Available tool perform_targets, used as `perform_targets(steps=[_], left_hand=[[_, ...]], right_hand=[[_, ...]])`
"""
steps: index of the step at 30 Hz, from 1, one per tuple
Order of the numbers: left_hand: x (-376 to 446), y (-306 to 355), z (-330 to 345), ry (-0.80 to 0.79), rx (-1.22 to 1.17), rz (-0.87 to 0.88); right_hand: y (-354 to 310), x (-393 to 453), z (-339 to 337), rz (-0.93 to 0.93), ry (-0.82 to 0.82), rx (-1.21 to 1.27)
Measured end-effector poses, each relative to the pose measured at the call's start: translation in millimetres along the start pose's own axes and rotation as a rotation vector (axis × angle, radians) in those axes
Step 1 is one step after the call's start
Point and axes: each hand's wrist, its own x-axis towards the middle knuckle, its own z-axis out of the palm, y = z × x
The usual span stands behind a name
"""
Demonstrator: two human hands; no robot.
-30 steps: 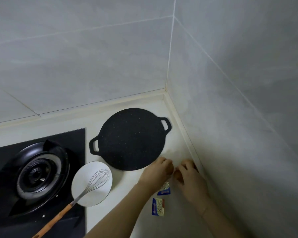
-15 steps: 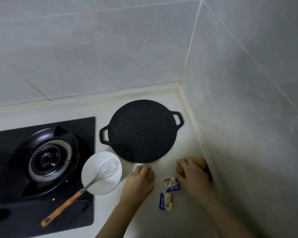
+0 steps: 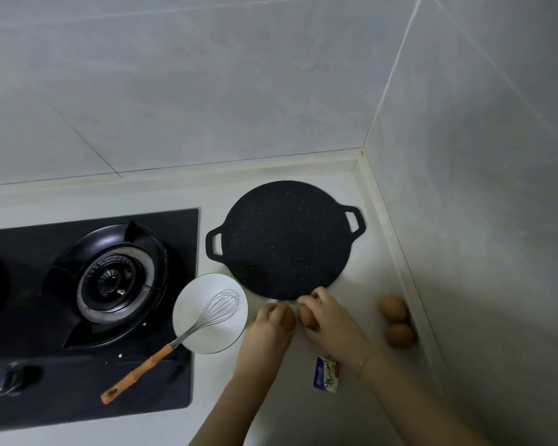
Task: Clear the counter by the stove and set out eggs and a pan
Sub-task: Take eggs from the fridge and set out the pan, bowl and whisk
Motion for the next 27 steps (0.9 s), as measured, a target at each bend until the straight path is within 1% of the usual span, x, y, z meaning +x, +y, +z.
perform_targets(steps=[7, 11, 14, 15, 17, 18, 20, 23, 25, 27], left_hand=[[1.9, 1.2, 3.9, -0.013, -0.015, -0.009], [-5.7, 0.3, -0.5, 0.003, -0.070, -0.003], [-20.6, 17.8, -6.2, 0.047, -0.015, 0.040], [-23.0, 27.3, -7.1, 0.078, 0.024, 0.086], [-17.5, 51.4, -7.2, 0.135, 0.075, 0.187], [-9.4, 63.3, -6.0, 0.122, 0.094, 0.215], [13.7, 87.8, -0.1, 0.045, 0.116, 0.260], [46.7, 122.0, 17.0, -0.086, 0.161, 0.439], [58.8, 138.1, 30.9, -0.181, 0.194, 0.516], [66.3, 148.6, 40.4, -0.242, 0.186, 0.530]], right_hand=[[0.2, -3.7, 4.6, 0.051, 0.018, 0.055], [0.9, -22.1, -13.4, 0.091, 0.063, 0.018], [13.8, -53.3, -36.6, 0.204, 0.216, -0.018], [20.7, -65.5, -41.2, 0.258, 0.276, -0.028], [31.9, -88.8, -46.2, 0.396, 0.326, 0.026], [35.8, -96.4, -45.9, 0.462, 0.327, 0.069], [43.9, -107.6, -40.9, 0.568, 0.290, 0.144], [49.4, -115.9, -30.7, 0.670, 0.269, 0.239], [53.0, -118.2, -23.4, 0.655, 0.301, 0.134], [52.8, -118.9, -21.4, 0.632, 0.307, 0.016]])
